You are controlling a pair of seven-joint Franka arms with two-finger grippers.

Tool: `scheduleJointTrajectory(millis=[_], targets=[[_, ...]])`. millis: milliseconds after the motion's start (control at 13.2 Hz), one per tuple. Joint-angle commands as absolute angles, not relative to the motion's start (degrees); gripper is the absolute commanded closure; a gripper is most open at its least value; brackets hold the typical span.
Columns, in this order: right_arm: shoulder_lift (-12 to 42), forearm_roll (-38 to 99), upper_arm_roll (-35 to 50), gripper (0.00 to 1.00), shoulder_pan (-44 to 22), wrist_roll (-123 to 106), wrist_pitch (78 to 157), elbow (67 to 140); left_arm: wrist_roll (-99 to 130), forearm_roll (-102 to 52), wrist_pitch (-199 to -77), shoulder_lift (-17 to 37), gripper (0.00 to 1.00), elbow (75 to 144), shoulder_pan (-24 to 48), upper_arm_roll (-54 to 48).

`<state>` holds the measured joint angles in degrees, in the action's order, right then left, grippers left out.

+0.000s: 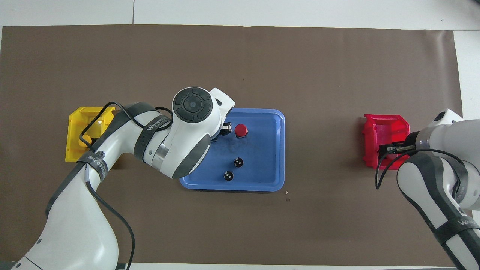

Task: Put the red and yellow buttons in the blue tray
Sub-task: 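Release the yellow button in the tray while the right gripper grasps another red button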

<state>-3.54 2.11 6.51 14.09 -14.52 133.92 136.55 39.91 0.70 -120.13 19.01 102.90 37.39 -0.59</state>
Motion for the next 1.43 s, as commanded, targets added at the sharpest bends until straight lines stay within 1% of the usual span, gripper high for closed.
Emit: scheduleJointTrajectory(millis=[0, 151, 226, 302, 377, 453, 528, 604, 679, 830, 906, 981, 1057, 1132, 1208, 1358], targets=[[-5.0, 3.9, 7.1, 0.42, 14.8, -15.5, 135.1, 138.9, 41.9, 0.9, -120.4, 19.2, 0.49, 102.1, 39.0, 0.4], [-5.3, 3.9, 7.1, 0.42, 14.8, -15.5, 135.1, 139.5, 41.8, 1.0, -119.6, 19.3, 0.26, 100.9, 38.9, 0.4], [-5.3, 3.8, 7.1, 0.45, 14.8, -15.6, 135.0, 139.5, 41.7, 1.1, -119.4, 19.3, 0.09, 100.6, 38.8, 0.4], [-5.3, 3.8, 7.1, 0.5, 14.8, -15.6, 135.0, 139.5, 41.2, 1.1, -119.1, 19.1, 0.0, 100.5, 38.4, 0.5], [-5.4, 3.8, 7.1, 0.56, 14.8, -15.6, 134.9, 139.5, 40.8, 1.3, -117.0, 17.9, 0.0, 100.5, 37.7, 0.8], [-5.3, 3.8, 7.1, 0.64, 14.8, -15.8, 134.9, 139.4, 38.2, 1.4, -113.6, 15.6, 0.0, 100.1, 36.2, 1.0], [-5.2, 3.8, 7.1, 0.72, 14.7, -16.1, 134.5, 138.9, 32.6, 1.4, -110.2, 13.2, 0.0, 100.1, 33.2, 1.1], [-4.7, 3.7, 7.1, 0.75, 14.6, -16.4, 133.3, 136.6, 27.0, 1.3, -107.0, 10.7, 0.0, 100.1, 29.2, 1.0], [-3.2, 3.7, 7.1, 0.75, 14.6, -17.3, 128.9, 132.1, 22.7, 1.3, -105.0, 9.2, 0.0, 100.0, 25.5, 1.1], [1.6, 3.5, 7.6, 0.75, 14.2, -16.3, 114.6, 116.9, 10.7, 1.4, -103.5, 7.6, 0.01, 100.3, 16.9, 1.1], [3.8, 3.5, 7.7, 0.74, 12.0, -13.3, 108.7, 109.4, 4.5, 1.4, -103.6, 7.3, 0.04, 100.5, 13.1, 1.1], [6.3, 2.8, 7.7, 0.74, 8.6, -7.9, 104.1, 103.1, 0.9, 1.4, -103.6, 7.1, 0.08, 100.9, 10.0, 1.1], [8.2, 2.6, 7.7, 0.74, 4.6, -1.2, 101.8, 98.1, -2.1, 1.4, -104.9, 6.6, 0.17, 103.0, 6.6, 1.1], [9.7, 2.5, 7.6, 0.74, -0.3, 6.2, 102.3, 95.6, -5.2, 1.4, -107.0, 4.9, 0.22, 106.3, 3.2, 1.0], [10.6, 2.6, 7.6, 0.74, -4.4, 13.5, 105.3, 94.5, -8.5, 1.4, -111.1, 3.8, 0.25, 109.8, 1.2, 1.0], [13.0, 2.6, 7.7, 0.74, -11.1, 24.1, 111.3, 94.2, -9.7, 1.4, -116.1, 2.2, 0.35, 114.2, 0.7, 1.1]])
